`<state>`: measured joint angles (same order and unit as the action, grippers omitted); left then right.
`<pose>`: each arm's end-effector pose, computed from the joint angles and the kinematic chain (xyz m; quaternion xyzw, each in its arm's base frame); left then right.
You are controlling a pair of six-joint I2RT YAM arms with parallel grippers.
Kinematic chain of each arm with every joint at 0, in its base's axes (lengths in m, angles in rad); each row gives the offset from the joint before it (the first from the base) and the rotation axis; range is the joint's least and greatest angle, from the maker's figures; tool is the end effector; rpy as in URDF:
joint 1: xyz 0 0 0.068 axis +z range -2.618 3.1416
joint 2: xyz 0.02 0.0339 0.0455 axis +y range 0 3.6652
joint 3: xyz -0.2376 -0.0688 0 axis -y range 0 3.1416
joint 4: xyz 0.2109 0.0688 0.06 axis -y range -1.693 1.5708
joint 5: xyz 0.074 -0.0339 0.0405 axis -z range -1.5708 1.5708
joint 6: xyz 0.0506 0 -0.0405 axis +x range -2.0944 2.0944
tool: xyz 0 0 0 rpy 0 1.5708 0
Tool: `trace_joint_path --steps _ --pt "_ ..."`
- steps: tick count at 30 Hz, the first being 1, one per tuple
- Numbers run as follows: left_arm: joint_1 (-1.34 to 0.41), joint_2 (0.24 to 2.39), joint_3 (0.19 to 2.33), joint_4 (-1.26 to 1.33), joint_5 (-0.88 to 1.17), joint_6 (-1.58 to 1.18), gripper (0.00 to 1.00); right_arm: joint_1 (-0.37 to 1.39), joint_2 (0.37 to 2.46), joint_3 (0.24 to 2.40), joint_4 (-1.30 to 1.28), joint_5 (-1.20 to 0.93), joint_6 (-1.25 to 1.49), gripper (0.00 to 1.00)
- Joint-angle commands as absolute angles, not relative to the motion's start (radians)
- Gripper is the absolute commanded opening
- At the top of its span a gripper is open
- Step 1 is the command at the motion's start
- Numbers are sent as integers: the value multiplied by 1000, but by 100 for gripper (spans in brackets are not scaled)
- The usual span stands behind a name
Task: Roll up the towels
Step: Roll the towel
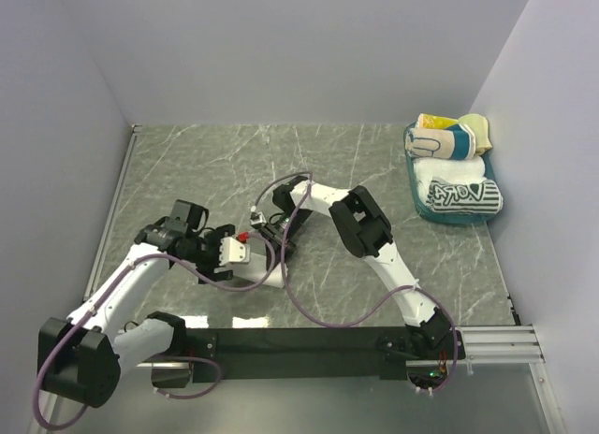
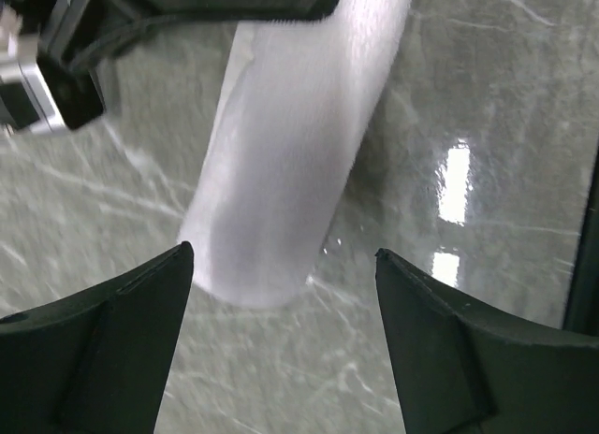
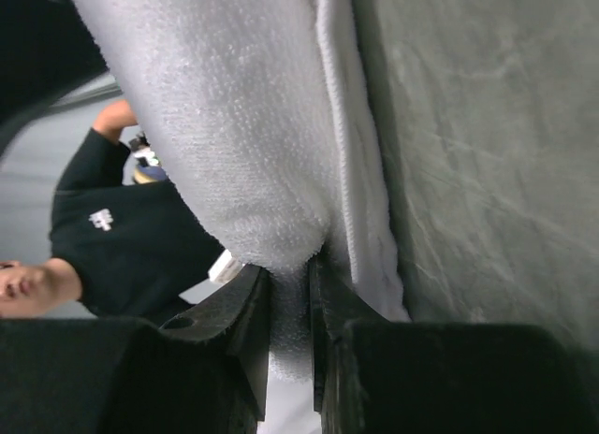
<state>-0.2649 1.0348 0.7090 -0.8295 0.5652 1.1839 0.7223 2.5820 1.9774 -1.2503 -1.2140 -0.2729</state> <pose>0.1519 -0.0693 0.2003 0.6658 0.6656 -0.1567 0.2985 0.2712 0.3022 0.0811 0.3171 -0.7530 -0.5246 0.2392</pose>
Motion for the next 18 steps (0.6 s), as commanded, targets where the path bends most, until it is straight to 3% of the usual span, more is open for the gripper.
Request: trace_joint_path --steps 1,7,10,12,13,15,18 --pt "-336 1065 689 -695 517 1161 84 730 2692 1960 -1192 -934 -295 0" --pt "-446 1140 644 -614 462 1215 84 724 2707 1962 -1167 -913 -285 0" --pt "-462 1210 630 -571 423 1209 78 715 2675 1941 -1129 -894 -282 0" --pt "-463 1247 637 -554 404 1180 70 709 2654 1911 -1108 -876 -275 0" --pt "-463 1288 641 -560 394 1178 67 706 2645 1905 -1095 -873 -272 5" --pt "-463 1331 647 -568 379 1163 46 686 2625 1898 -1095 -873 -264 14" --pt "-462 1426 672 -613 357 1147 31 644 2596 1893 -1118 -882 -273 31"
